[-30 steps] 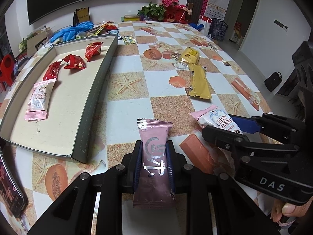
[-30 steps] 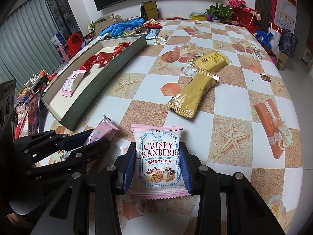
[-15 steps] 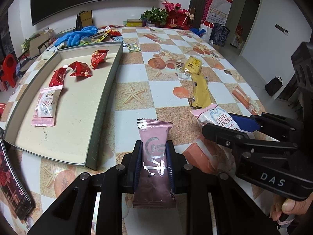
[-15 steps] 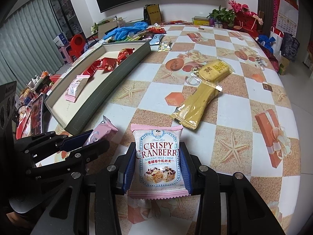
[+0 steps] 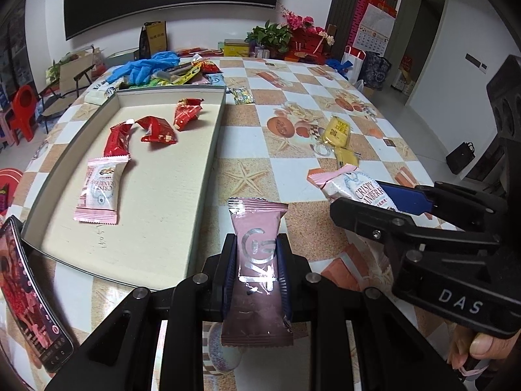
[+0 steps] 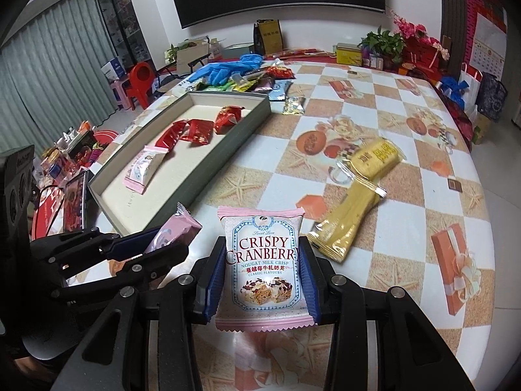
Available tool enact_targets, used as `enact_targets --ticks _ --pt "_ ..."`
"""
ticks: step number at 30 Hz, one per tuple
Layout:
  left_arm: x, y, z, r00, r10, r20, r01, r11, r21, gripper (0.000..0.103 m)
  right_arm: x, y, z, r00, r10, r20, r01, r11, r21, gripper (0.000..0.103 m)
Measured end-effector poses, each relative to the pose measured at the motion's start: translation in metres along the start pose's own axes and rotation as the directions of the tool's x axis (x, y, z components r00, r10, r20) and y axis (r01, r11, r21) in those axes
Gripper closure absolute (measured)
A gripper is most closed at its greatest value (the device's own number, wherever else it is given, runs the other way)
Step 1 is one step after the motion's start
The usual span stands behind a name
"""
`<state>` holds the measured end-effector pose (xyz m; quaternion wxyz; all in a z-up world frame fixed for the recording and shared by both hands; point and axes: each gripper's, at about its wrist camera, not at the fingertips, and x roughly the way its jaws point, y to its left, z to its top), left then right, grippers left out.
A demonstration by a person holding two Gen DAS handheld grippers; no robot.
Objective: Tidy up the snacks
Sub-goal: 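Carry the pink packet over the tray with the left gripper while the right carries the cranberry packet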
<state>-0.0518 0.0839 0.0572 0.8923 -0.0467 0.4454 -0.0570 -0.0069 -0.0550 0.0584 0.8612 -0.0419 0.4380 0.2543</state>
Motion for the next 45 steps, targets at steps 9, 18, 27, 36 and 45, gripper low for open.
enact_targets --ticks 9,18,27,36,45 --pt "-0.005 0.022 0.007 0.999 0.032 0.012 -0.031 0.999 -0.043 0.078 0.006 0.021 0.016 0.999 0.033 0.0 -0.033 0.999 -0.041 0.06" --pt "-0.001 0.044 0.01 0.997 0.073 -0.005 -0.073 0.993 -0.091 0.078 0.012 0.04 0.031 0.998 0.061 -0.007 -0.061 0.995 -0.072 0.06" --pt "-0.002 0.071 0.018 0.995 0.099 -0.015 -0.1 0.984 -0.149 0.078 0.022 0.065 0.054 0.995 0.096 -0.001 -0.095 0.988 -0.124 0.06" --pt "0.0 0.086 0.033 0.996 0.089 -0.017 -0.091 0.976 -0.197 0.078 0.034 0.078 0.076 0.992 0.128 -0.004 -0.127 0.983 -0.13 0.06" --pt "0.006 0.1 0.036 0.995 0.09 -0.04 -0.097 0.965 -0.243 0.078 0.047 0.085 0.082 0.99 0.14 -0.022 -0.142 0.981 -0.133 0.06"
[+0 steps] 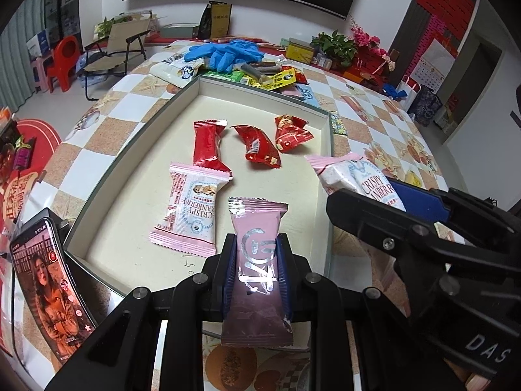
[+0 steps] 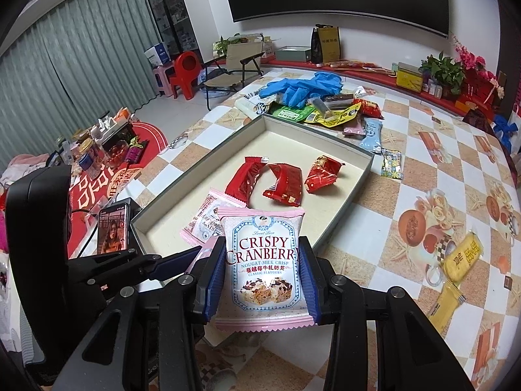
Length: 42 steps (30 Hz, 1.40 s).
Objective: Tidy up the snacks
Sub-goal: 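Carry the pink packet over the tray with the left gripper while the right carries the cranberry packet, then lower the pink packet into the tray with the left gripper while the right lowers the cranberry packet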
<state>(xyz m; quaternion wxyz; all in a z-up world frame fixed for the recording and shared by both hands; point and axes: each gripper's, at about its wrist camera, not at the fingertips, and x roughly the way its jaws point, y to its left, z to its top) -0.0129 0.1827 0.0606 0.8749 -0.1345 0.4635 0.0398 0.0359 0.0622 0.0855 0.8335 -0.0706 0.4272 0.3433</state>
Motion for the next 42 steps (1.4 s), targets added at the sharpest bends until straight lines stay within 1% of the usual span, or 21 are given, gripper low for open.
enact_targets --ticks 7,13,24,42 --pt "0.004 0.009 0.012 1.0 0.006 -0.003 -0.006 0.999 -0.037 0.078 0.008 -0.004 0.007 1.0 0.007 -0.002 -0.007 1.0 0.017 0.06" --pt "0.015 0.015 0.017 0.999 0.006 -0.032 -0.008 0.998 -0.061 0.078 0.011 -0.01 0.012 1.0 0.004 -0.003 -0.004 0.999 0.036 0.06" --pt "0.024 0.024 0.023 0.998 0.052 -0.041 -0.055 0.997 -0.06 0.078 0.015 -0.01 0.024 1.0 0.001 -0.001 -0.001 0.999 0.036 0.06" --pt "0.03 0.026 0.025 0.997 0.059 -0.05 -0.062 0.997 -0.055 0.078 0.028 -0.01 0.025 1.0 0.001 -0.026 0.0 0.999 0.04 0.06"
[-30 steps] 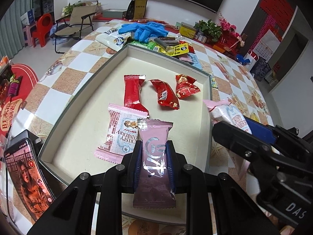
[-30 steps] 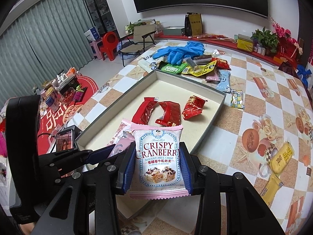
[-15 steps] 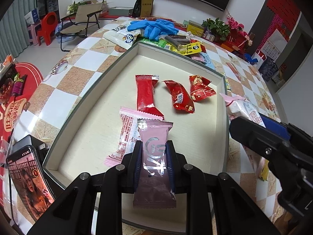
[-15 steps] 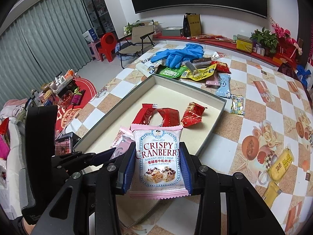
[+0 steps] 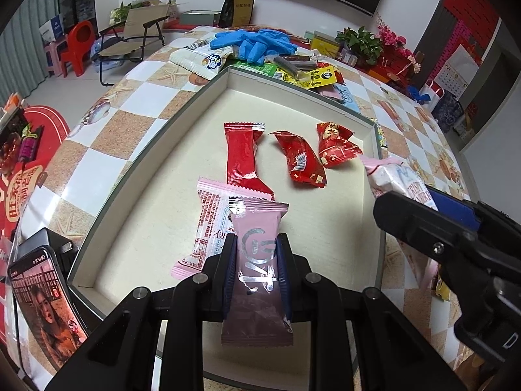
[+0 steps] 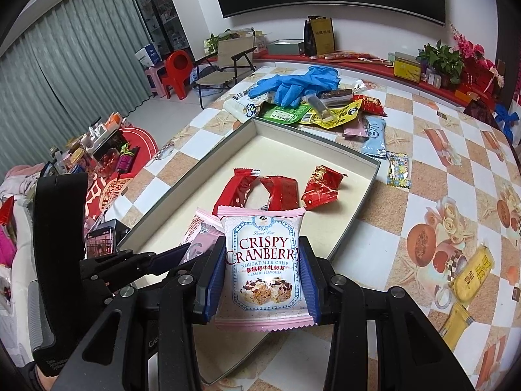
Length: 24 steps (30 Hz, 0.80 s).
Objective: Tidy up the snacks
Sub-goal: 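Lower the pink packet into the tray with the left gripper while the right lowers the cranberry packet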
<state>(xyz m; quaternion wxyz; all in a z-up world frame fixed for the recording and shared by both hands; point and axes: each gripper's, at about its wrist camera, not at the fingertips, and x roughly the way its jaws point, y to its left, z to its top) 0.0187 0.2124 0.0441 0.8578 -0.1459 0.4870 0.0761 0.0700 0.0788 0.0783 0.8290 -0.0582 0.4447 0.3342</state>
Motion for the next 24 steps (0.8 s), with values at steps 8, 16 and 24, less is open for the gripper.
enact_targets --ticks 8,16,24 --pt "0.002 0.0 0.003 1.0 0.005 0.003 -0.005 1.0 0.005 0.078 0.006 0.003 0.004 1.0 0.003 -0.002 -0.003 1.0 -0.01 0.06" --pt "0.004 -0.002 0.01 0.999 0.035 0.018 -0.035 0.999 0.031 0.078 0.007 0.003 0.006 1.0 0.003 -0.002 -0.003 1.0 -0.011 0.06" --pt "0.007 -0.001 0.016 0.998 0.063 0.029 -0.064 0.997 0.05 0.078 0.013 0.003 0.013 1.0 0.003 -0.008 -0.003 1.0 -0.008 0.06"
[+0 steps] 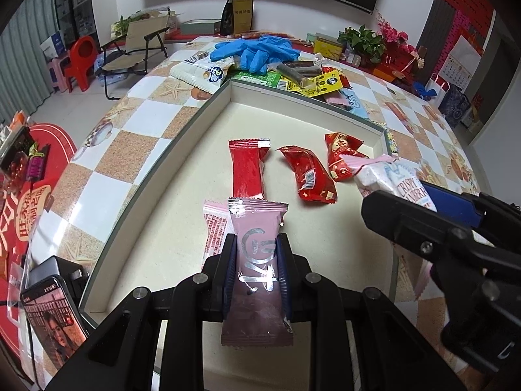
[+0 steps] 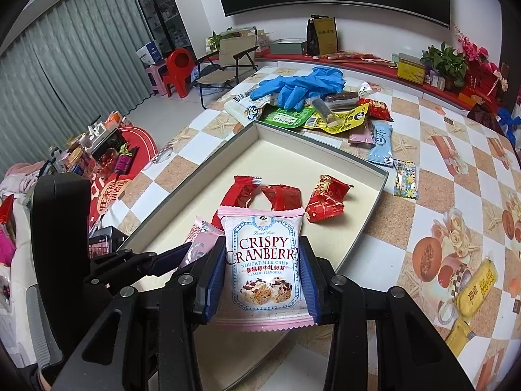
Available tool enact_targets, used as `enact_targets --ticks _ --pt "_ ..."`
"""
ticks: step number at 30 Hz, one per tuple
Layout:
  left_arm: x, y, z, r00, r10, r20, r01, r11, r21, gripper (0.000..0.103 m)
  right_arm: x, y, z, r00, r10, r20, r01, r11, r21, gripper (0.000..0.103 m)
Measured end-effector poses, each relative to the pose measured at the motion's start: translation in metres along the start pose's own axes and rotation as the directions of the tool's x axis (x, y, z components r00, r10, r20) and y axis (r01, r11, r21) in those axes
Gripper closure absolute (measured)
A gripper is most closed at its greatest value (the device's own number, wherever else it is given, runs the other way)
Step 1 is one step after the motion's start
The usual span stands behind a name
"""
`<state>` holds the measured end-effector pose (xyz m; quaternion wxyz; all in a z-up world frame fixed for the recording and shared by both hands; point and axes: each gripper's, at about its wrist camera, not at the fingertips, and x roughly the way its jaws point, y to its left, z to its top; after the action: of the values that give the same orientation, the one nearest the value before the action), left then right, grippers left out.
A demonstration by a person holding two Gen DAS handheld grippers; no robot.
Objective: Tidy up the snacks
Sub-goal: 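Lower the pink packet into the tray with the left gripper while the right lowers the cranberry packet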
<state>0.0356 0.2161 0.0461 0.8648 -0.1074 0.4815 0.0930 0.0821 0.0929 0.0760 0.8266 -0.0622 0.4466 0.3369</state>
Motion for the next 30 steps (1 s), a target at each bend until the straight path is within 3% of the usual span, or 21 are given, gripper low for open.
enact_targets --ticks 9,15,19,25,27,29,30 --pt "0.005 0.005 0.006 0.999 0.037 0.006 -0.037 0.999 0.014 0.078 0.018 -0.005 0.004 0.999 0.017 -0.039 -0.016 1.0 0.021 0.06" --pt "-0.003 0.028 -0.001 1.0 -0.028 0.012 0.029 0.998 -0.055 0.078 0.025 -0.006 0.004 0.998 0.019 -0.064 -0.018 1.0 0.025 0.06" --pt "-0.006 0.03 -0.005 0.999 -0.04 0.012 0.04 0.998 -0.051 0.078 0.029 -0.002 -0.002 0.996 0.026 -0.082 -0.024 1.0 0.02 0.06" --pt "-0.004 0.019 -0.004 1.0 -0.006 0.006 0.006 1.0 -0.019 0.077 0.039 -0.013 -0.001 0.994 0.059 -0.092 -0.05 0.995 0.09 0.06" --pt "-0.005 0.017 -0.005 1.0 -0.001 0.009 0.001 1.0 -0.015 0.07 0.04 -0.019 0.0 0.991 0.083 -0.101 -0.071 0.991 0.117 0.059" --pt "-0.008 0.017 -0.005 1.0 0.002 0.019 -0.002 1.0 -0.016 0.052 0.039 -0.022 0.0 0.99 0.098 -0.099 -0.085 0.988 0.126 0.058" --pt "-0.009 0.016 -0.005 1.0 0.005 0.025 -0.005 1.0 -0.014 0.048 0.036 -0.023 0.0 0.991 0.098 -0.092 -0.086 0.988 0.128 0.047"
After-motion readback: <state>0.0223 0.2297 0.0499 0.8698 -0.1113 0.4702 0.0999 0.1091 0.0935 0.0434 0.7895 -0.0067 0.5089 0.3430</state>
